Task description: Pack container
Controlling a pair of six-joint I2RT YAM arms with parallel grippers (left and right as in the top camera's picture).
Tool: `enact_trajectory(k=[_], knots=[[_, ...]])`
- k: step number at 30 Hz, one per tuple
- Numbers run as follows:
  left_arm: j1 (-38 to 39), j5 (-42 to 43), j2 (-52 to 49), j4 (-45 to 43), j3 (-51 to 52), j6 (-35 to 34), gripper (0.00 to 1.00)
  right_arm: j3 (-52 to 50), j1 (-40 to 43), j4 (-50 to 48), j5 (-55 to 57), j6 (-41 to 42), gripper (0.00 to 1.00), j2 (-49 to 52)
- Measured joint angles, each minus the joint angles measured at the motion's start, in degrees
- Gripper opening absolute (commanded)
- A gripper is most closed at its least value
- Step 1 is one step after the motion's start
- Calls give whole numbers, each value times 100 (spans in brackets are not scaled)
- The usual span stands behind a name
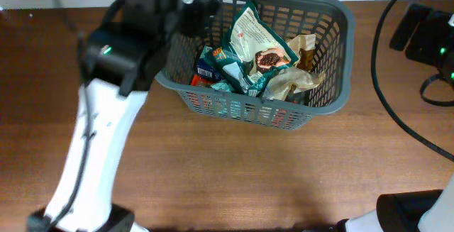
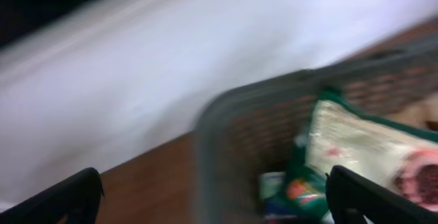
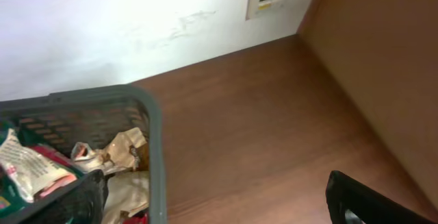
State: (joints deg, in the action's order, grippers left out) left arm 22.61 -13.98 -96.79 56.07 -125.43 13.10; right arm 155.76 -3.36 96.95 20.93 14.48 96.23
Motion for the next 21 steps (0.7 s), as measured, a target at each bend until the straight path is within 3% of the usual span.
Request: enact_trajectory(k=[7, 15, 21], knots=[[-293, -1311, 1147, 782, -17, -4, 99, 0, 0, 2, 90, -17, 99, -17], [-848, -1631, 2087, 1801, -20, -385, 99, -33, 0, 0, 192, -20, 99, -612], [-1060, -1969, 2833, 3106, -46, -970, 99, -87, 0, 0, 66, -35, 100, -1460]])
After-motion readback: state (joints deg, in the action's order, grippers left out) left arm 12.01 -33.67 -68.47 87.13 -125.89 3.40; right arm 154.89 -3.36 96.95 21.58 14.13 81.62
